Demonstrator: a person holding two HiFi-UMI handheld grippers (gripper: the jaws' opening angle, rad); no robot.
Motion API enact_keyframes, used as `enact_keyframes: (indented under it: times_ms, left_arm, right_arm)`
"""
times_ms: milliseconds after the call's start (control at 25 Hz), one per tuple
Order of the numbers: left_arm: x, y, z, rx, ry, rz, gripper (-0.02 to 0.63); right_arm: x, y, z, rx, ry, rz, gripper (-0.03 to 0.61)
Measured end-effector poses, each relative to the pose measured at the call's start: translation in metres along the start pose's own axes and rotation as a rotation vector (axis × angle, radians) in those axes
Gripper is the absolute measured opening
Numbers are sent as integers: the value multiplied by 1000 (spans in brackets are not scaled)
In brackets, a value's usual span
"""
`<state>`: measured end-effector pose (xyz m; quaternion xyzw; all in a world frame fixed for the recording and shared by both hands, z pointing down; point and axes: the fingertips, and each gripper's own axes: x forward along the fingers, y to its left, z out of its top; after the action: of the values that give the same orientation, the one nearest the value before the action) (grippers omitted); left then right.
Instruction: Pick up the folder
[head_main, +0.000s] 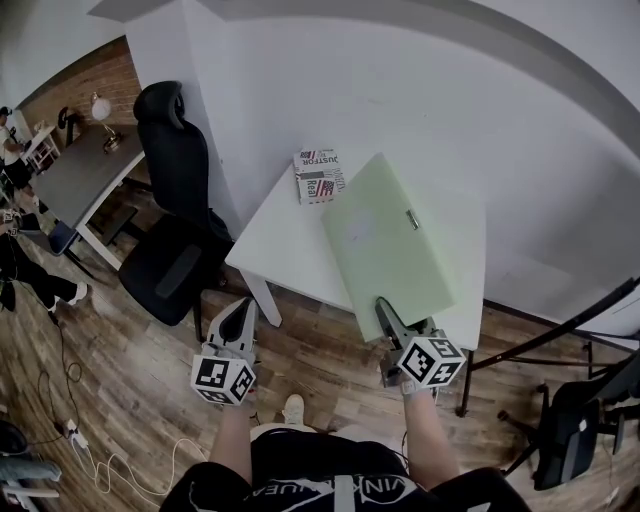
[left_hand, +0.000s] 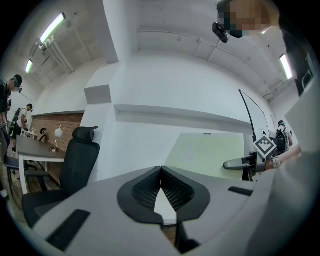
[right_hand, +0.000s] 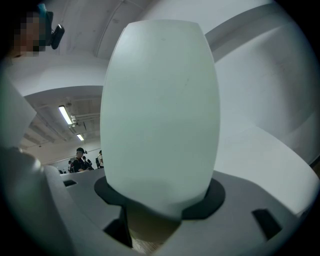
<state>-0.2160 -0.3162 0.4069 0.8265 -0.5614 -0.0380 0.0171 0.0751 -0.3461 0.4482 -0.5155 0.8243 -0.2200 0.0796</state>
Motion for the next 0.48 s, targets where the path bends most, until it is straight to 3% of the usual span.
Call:
enact_keyframes:
  times_ms: [480]
  left_arm:
    - [-7,-3,2,6,7,0,14]
  right_arm:
    - [-4,7,0,-15,-1,6,288]
